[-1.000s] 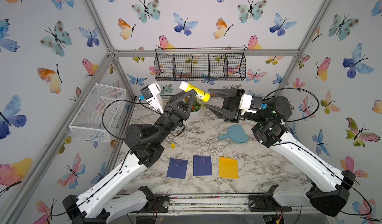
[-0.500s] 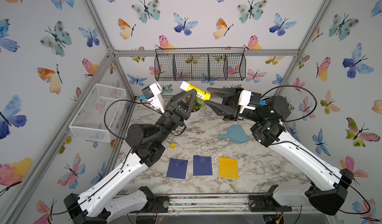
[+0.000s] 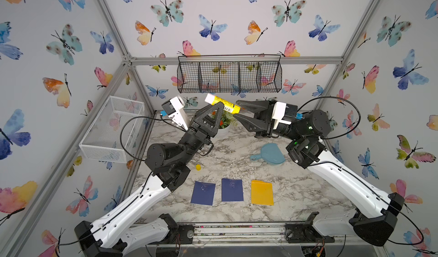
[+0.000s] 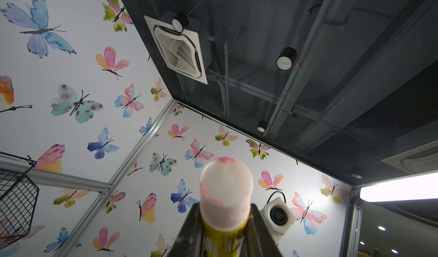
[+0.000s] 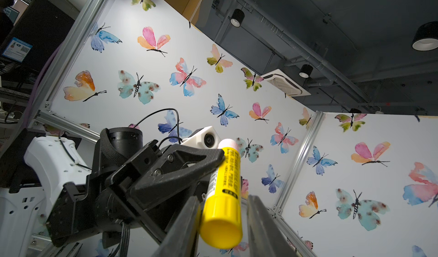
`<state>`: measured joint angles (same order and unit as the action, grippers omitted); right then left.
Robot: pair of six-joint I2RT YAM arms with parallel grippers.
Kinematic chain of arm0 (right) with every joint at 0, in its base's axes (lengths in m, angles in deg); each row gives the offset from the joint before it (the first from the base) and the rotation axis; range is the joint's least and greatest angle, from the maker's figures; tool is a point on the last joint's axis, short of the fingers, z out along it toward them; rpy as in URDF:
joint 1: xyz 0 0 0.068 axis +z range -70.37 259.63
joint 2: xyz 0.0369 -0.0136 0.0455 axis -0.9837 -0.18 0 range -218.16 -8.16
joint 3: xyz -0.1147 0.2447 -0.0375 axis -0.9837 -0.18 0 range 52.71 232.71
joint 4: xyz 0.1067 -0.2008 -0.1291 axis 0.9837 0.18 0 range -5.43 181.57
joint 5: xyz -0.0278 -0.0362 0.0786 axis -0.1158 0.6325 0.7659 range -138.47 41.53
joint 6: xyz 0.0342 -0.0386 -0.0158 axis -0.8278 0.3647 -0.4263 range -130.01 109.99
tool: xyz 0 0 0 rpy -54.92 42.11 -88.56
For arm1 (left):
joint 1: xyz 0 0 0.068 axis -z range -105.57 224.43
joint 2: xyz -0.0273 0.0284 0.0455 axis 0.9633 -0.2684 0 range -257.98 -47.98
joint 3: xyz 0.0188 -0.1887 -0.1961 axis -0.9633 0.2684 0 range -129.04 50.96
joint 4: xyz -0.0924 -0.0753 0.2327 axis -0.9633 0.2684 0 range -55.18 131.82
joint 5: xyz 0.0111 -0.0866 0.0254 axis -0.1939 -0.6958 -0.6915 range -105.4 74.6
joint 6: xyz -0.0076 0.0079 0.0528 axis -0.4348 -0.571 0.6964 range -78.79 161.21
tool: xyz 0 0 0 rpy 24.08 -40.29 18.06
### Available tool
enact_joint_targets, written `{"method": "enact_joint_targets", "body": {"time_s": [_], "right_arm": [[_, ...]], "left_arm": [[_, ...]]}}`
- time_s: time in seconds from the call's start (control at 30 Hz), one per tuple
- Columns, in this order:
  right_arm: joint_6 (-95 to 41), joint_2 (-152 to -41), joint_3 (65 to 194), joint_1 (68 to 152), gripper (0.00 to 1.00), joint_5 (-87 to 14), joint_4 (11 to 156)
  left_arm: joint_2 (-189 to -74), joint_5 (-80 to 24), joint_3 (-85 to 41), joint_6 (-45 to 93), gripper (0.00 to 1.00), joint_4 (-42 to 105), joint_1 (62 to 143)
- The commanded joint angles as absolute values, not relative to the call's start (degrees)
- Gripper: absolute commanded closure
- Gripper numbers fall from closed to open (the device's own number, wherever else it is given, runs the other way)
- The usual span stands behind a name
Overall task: Seal the envelope with a glue stick
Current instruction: Unscrew the glue stick.
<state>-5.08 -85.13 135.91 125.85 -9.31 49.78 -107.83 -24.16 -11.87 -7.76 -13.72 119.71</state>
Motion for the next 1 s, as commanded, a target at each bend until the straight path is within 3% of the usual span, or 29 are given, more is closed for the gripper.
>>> {"method": "enact_joint_targets", "body": {"time_s": [0.0, 0.27, 0.43, 0.57, 0.73, 0.97], "right_arm": [[-6.5, -85.5, 136.7, 125.8, 0.64, -10.6, 49.1], [-11.8, -85.7, 136.4, 125.8, 0.74, -10.4, 48.0], [-28.0, -85.2, 134.0, 125.8, 0.77, -11.3, 42.1], [-42.0, -84.4, 133.0, 125.8, 0.77, -6.4, 38.2], [-58.7, -83.2, 131.3, 125.8, 0.77, -0.5, 32.7], [-69.9, -81.6, 127.6, 125.8, 0.77, 2.0, 27.7]], "left_arm": [[-107.5, -23.9, -11.9, -8.3, 1.0, -17.5, 119.8], [-107.6, -24.7, -11.7, -7.4, 1.0, -18.2, 119.8], [-108.3, -28.5, -11.1, -5.9, 1.0, -22.9, 119.8], [-109.1, -34.7, -10.4, -3.0, 1.0, -29.5, 119.9], [-110.4, -51.9, -13.8, 6.1, 1.0, -32.5, 119.9], [-113.3, -75.0, -22.9, 13.5, 1.0, -30.5, 119.9]]}}
